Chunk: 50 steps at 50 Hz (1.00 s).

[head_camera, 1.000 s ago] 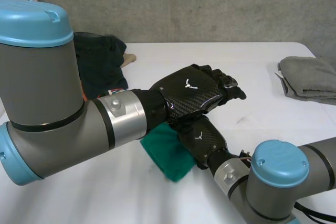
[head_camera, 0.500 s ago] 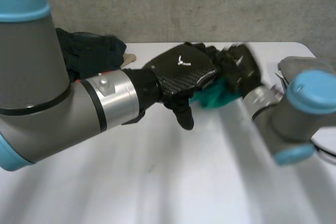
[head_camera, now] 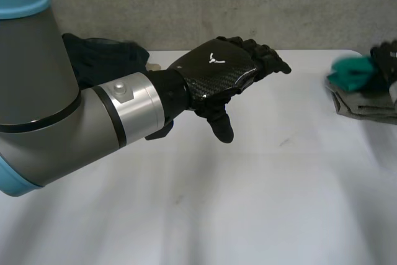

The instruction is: Fold the laundry.

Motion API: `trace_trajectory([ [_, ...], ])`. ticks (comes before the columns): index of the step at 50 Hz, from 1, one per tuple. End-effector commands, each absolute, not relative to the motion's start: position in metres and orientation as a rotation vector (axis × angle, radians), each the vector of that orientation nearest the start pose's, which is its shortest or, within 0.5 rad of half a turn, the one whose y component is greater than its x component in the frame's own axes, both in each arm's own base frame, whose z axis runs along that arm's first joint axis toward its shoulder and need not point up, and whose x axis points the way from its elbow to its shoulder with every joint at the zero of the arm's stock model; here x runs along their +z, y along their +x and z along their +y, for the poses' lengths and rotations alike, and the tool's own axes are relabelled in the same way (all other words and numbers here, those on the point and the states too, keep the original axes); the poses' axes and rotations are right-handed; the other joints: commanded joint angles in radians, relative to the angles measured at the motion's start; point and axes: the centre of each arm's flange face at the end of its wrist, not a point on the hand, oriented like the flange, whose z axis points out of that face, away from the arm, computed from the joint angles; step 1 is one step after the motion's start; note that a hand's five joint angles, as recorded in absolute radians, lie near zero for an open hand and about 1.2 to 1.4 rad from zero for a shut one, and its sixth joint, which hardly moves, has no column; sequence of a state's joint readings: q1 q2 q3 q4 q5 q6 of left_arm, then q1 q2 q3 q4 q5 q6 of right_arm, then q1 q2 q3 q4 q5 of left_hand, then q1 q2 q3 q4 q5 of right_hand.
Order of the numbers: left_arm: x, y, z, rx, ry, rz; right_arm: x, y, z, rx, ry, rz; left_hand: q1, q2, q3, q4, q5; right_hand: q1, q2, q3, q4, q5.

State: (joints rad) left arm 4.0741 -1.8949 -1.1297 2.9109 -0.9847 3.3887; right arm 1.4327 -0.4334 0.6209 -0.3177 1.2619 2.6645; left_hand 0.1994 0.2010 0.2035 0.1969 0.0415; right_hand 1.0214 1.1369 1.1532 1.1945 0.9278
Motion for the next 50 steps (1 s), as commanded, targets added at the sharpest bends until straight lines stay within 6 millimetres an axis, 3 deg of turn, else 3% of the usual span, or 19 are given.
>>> trace_trajectory([
  [1, 0.31, -0.358, -0.179, 1.513, -1.256, -1.48, 0.101, 0.052, -0.529, -2.287, -0.975, 2.405, -0.025, -0.026, -0.029, -0.022, -0.042, -0.55, -0.665, -0.682, -0.723, -0.631],
  [2, 0.31, -0.358, -0.179, 1.513, -1.256, -1.48, 0.103, 0.052, -0.525, -2.265, -0.974, 2.407, -0.025, -0.026, -0.029, -0.022, -0.042, -0.847, -0.962, -0.979, -1.02, -0.928],
  [5, 0.312, -0.359, -0.178, 1.519, -1.256, -1.472, 0.116, 0.051, -0.521, -2.273, -0.972, 2.38, -0.025, -0.026, -0.029, -0.022, -0.042, -0.847, -0.962, -0.979, -1.02, -0.928],
  [13, 0.316, -0.359, -0.175, 1.524, -1.257, -1.461, 0.201, 0.043, -0.498, -2.405, -0.846, 2.342, -0.025, -0.026, -0.029, -0.022, -0.042, -0.847, -0.962, -0.979, -1.02, -0.928],
  [19, 0.315, -0.358, -0.174, 1.522, -1.256, -1.463, 0.266, 0.009, -0.483, -2.584, -0.525, 2.638, -0.025, -0.026, -0.029, -0.022, -0.042, -0.847, -0.962, -0.979, -1.02, -0.928],
  [22, 0.319, -0.358, -0.175, 1.535, -1.252, -1.453, 0.292, 0.002, -0.482, -2.71, -0.442, 2.679, -0.025, -0.026, -0.029, -0.022, -0.042, -0.847, -0.962, -0.979, -1.02, -0.928],
  [26, 0.337, -0.36, -0.182, 1.63, -1.218, -1.41, 0.336, 0.024, -0.481, -2.958, -0.462, 2.429, -0.025, -0.026, -0.029, -0.022, -0.042, -0.847, -0.962, -0.979, -1.02, -0.928],
  [27, 0.348, -0.36, -0.189, 1.701, -1.171, -1.403, 0.355, 0.058, -0.474, -3.03, -0.519, 2.222, -0.025, -0.026, -0.029, -0.022, -0.042, -0.847, -0.962, -0.979, -1.02, -0.928],
  [30, 0.369, -0.354, -0.206, 1.843, -1.045, -1.414, 0.375, 0.113, -0.457, -3.055, -0.614, 1.928, -0.025, -0.026, -0.029, -0.022, -0.042, -0.847, -0.962, -0.979, -1.02, -0.928],
  [31, 0.383, -0.343, -0.224, 1.964, -0.925, -1.44, 0.377, 0.142, -0.444, -3.011, -0.678, 1.802, -0.024, -0.026, -0.028, -0.022, -0.041, -0.847, -0.962, -0.979, -1.02, -0.928],
  [33, 0.393, -0.327, -0.246, 2.087, -0.808, -1.483, 0.372, 0.168, -0.428, -2.944, -0.755, 1.71, -0.009, -0.011, -0.014, -0.007, -0.026, -0.847, -0.962, -0.979, -1.02, -0.928],
  [34, 0.397, -0.307, -0.272, 2.195, -0.72, -1.537, 0.365, 0.19, -0.41, -2.87, -0.839, 1.645, 0.011, 0.009, 0.007, 0.013, -0.006, -0.847, -0.962, -0.979, -1.02, -0.928],
  [37, 0.39, -0.27, -0.313, 2.313, -0.637, -1.667, 0.349, 0.213, -0.384, -2.736, -0.941, 1.61, 0.008, 0.007, 0.004, 0.011, -0.008, -0.847, -0.962, -0.979, -1.02, -0.928],
  [38, 0.374, -0.253, -0.338, 2.338, -0.637, -1.768, 0.33, 0.225, -0.367, -2.635, -1.012, 1.627, 0.008, 0.007, 0.004, 0.011, -0.008, -0.847, -0.962, -0.979, -1.02, -0.928],
  [41, 0.341, -0.237, -0.368, 2.345, -0.708, -1.917, 0.299, 0.241, -0.341, -2.481, -1.104, 1.66, 0.008, 0.007, 0.004, 0.011, -0.008, -0.847, -0.962, -0.979, -1.02, -0.928],
  [42, 0.318, -0.229, -0.386, 2.351, -0.784, -2.008, 0.28, 0.247, -0.327, -2.395, -1.139, 1.691, 0.005, 0.004, 0.001, 0.008, -0.011, -0.847, -0.962, -0.979, -1.02, -0.928],
  [45, 0.284, -0.219, -0.41, 2.359, -0.927, -2.102, 0.255, 0.25, -0.31, -2.284, -1.169, 1.76, -0.006, -0.008, -0.01, -0.004, -0.023, -0.847, -0.962, -0.979, -1.02, -0.928],
  [48, 0.232, -0.197, -0.459, 2.461, -1.097, -2.145, 0.223, 0.244, -0.289, -2.152, -1.197, 1.868, -0.025, -0.026, -0.029, -0.022, -0.042, -0.847, -0.962, -0.979, -1.02, -0.928],
  [50, 0.216, -0.189, -0.477, 2.527, -1.112, -2.119, 0.212, 0.242, -0.283, -2.11, -1.201, 1.902, -0.025, -0.026, -0.029, -0.022, -0.042, -0.847, -0.962, -0.979, -1.02, -0.928],
])
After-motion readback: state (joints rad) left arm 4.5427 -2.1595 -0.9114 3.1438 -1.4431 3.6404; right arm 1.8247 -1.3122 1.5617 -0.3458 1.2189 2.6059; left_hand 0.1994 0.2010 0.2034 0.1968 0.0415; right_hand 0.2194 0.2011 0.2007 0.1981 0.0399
